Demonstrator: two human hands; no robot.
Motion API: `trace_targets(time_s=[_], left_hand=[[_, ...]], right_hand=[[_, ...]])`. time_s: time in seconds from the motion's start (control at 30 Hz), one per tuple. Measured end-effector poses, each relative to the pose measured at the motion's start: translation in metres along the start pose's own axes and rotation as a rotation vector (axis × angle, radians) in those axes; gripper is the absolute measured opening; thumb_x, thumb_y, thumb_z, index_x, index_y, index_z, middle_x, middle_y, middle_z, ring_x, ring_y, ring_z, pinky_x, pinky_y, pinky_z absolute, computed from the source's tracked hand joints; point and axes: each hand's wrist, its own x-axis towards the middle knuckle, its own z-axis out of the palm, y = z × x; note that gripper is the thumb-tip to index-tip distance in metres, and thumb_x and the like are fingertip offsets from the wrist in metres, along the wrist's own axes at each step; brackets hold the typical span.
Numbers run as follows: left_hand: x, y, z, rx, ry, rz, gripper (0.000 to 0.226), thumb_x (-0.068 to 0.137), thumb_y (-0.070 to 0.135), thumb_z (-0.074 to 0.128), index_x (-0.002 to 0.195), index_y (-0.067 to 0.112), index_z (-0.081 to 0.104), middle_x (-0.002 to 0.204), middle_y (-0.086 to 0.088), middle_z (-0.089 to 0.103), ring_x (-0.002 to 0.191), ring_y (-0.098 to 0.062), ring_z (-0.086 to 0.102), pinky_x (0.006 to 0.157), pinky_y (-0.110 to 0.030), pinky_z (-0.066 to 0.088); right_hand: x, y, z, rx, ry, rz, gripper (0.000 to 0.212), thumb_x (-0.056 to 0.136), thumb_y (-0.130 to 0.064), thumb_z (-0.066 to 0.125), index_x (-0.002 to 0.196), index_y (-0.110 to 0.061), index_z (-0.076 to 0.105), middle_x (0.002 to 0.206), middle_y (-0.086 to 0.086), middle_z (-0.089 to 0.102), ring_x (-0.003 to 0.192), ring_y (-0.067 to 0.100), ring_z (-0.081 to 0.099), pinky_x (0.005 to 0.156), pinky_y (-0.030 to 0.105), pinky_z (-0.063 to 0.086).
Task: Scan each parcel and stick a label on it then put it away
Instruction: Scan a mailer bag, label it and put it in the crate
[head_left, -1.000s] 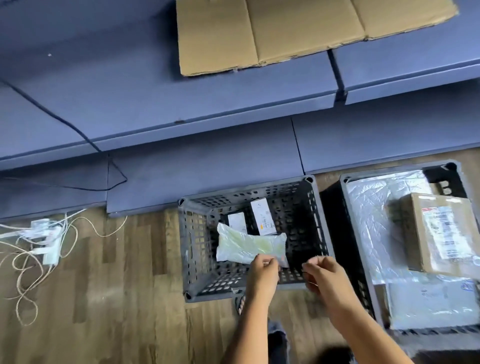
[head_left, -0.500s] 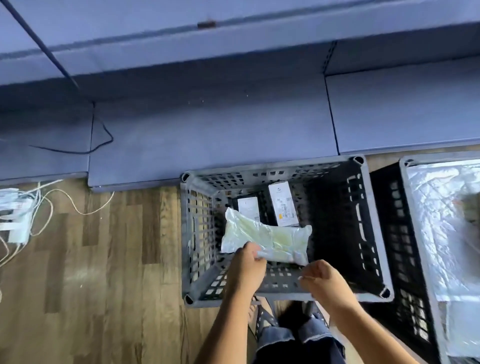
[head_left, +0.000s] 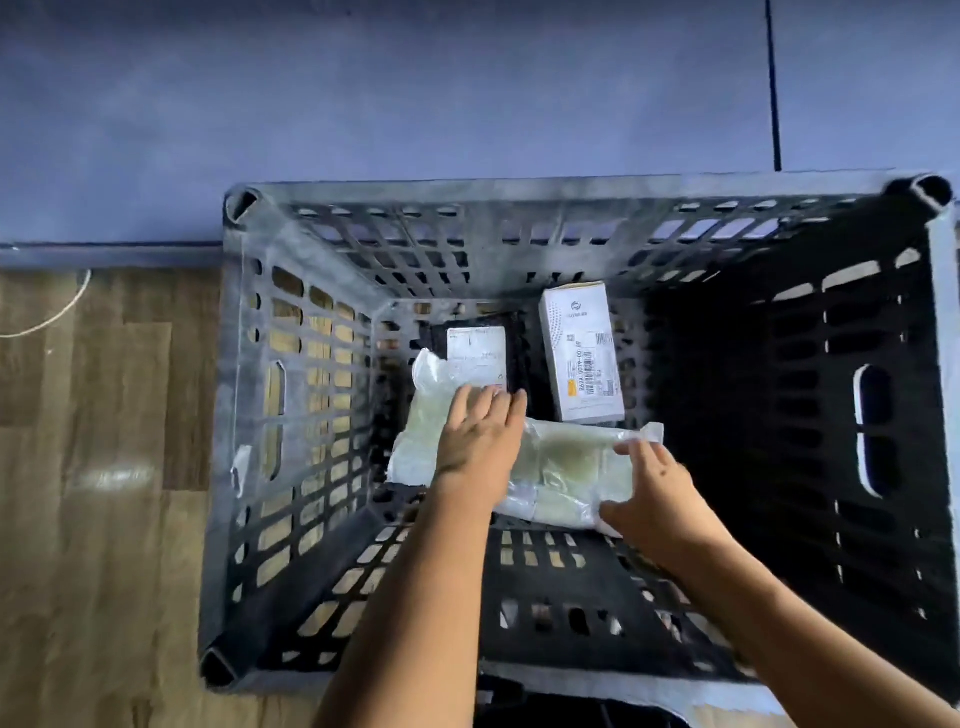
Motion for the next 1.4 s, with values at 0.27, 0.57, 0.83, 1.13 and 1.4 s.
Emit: trace_targets(time_s=[0.27, 0.57, 0.83, 1.13, 1.4], left_hand=[[-0.051, -0.008, -0.018, -0.082, -0.093, -0.032, 0.039, 0.088, 0.0, 0.05, 0.123, 0.017, 0.053, 0.126, -0.007, 0.05, 0.114, -0.025, 0.05, 0.1, -0.04, 0.038], [-0.173, -0.023, -0.2, -0.135, 0.22, 0.003, 0.04, 0.089, 0.002, 0.052, 0.125, 0.017, 0.047, 0.124, -0.005, 0.049, 0.105, -0.023, 0.051, 0.088, -0.034, 0.042], [-0.317, -0.039, -0.387, 0.04, 0.667, 0.282, 0.041, 0.059, 0.003, 0.079, 0.093, 0.018, 0.061, 0.083, -0.002, 0.058, 0.072, -0.021, 0.053, 0.063, -0.031, 0.045], [-0.455, -0.048, -0.532, 0.189, 1.037, 0.232, 0.047, 0.059, 0.019, 0.072, 0.102, 0.02, 0.052, 0.096, -0.001, 0.055, 0.083, -0.021, 0.049, 0.081, -0.035, 0.038], [-0.535, -0.082, -0.619, 0.317, 1.265, 0.142, 0.052, 0.083, 0.05, 0.048, 0.121, 0.014, 0.049, 0.122, -0.007, 0.044, 0.105, -0.026, 0.046, 0.095, -0.039, 0.034]], right_hand=[[-0.032, 0.008, 0.004, 0.254, -0.067, 0.048, 0.045, 0.085, -0.015, 0.061, 0.129, -0.016, 0.048, 0.124, 0.005, 0.052, 0.105, 0.018, 0.055, 0.08, 0.022, 0.041], [-0.181, -0.068, -0.128, 1.425, -0.257, 0.274, 0.045, 0.09, -0.048, 0.052, 0.124, -0.022, 0.043, 0.12, 0.012, 0.059, 0.105, 0.038, 0.062, 0.089, 0.054, 0.049], [-0.35, -0.127, -0.279, 1.501, -0.293, -0.007, 0.051, 0.085, -0.05, 0.055, 0.108, -0.007, 0.068, 0.105, 0.022, 0.07, 0.089, 0.032, 0.07, 0.072, 0.037, 0.058], [-0.523, -0.181, -0.388, 1.256, -0.299, -0.381, 0.015, 0.083, -0.019, 0.064, 0.081, -0.004, 0.066, 0.062, 0.001, 0.07, 0.055, 0.012, 0.065, 0.045, 0.02, 0.048], [-0.559, -0.218, -0.475, 1.186, -0.266, -0.69, 0.058, 0.062, -0.012, 0.068, 0.118, 0.001, 0.059, 0.107, 0.02, 0.07, 0.092, 0.035, 0.068, 0.085, 0.049, 0.053]])
